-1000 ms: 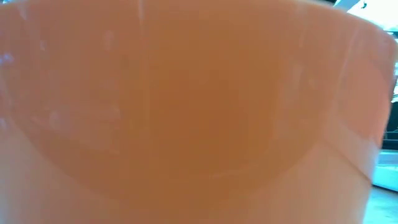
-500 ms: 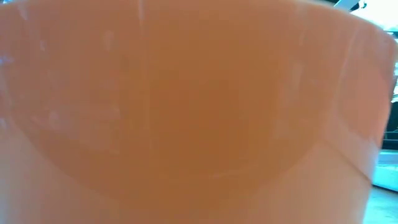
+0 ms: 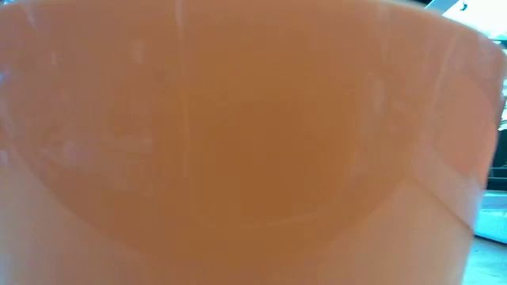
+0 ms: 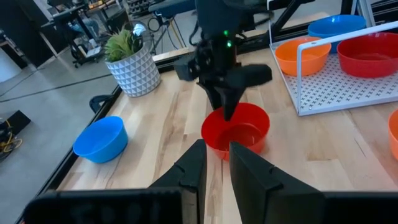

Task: Pick & Place Mini bowls
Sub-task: Stack the top red bowl on top of the red bowl on the shelf

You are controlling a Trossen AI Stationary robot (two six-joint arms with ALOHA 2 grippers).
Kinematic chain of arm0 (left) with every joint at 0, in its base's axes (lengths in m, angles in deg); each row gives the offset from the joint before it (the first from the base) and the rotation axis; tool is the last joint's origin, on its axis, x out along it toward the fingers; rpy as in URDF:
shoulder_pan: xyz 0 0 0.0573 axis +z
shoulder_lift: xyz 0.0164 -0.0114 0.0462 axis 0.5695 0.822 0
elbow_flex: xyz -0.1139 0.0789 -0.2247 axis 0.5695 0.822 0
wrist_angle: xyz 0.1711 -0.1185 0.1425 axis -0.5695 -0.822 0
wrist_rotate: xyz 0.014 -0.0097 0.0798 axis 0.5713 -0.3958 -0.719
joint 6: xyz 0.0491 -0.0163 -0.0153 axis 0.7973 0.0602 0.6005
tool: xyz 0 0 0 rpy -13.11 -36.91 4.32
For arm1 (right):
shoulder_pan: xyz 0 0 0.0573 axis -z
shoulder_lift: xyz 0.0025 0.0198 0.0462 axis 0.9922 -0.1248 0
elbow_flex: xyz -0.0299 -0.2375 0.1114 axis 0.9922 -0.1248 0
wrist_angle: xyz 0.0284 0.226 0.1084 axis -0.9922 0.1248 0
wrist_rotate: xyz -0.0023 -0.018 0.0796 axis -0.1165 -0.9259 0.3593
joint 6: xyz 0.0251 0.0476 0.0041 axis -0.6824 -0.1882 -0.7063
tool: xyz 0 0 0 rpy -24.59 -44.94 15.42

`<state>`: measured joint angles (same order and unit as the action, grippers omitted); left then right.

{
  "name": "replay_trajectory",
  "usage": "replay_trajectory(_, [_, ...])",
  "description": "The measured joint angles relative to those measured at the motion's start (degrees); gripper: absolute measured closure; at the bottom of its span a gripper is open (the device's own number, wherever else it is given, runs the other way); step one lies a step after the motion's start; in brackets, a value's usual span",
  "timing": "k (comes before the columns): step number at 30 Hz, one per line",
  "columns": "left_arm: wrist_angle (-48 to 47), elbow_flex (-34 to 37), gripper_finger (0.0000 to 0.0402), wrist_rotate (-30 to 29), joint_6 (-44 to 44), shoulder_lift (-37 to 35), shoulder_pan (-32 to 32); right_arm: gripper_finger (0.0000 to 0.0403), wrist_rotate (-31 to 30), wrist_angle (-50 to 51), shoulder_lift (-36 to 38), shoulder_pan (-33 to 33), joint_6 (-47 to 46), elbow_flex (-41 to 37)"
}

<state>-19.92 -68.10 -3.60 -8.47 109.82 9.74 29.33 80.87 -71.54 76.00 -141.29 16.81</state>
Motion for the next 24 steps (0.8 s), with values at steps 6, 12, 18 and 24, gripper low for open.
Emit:
replay_trajectory(6, [-0.02,0.07,0.0337,-0.01,0.00,0.01,0.00,0.0278,0.01,0.06,-4.11,0.00,4.06,3.53])
replay_trajectory(12, [0.00,0.07,0.0337,-0.03,-0.02,0.01,0.00,0.0313,-1.15,1.54,-4.31,0.00,6.69,6.02])
replay_trajectory(18, [-0.01,0.20,0.0337,-0.04,0.17,0.01,0.00,0.0383,-3.05,3.93,-4.19,0.04,6.94,6.82])
replay_trajectory(24, [-0.02,0.22,0.0337,-0.05,0.73,0.01,0.00,0.0393,-3.51,3.92,-4.08,0.00,6.63,6.47])
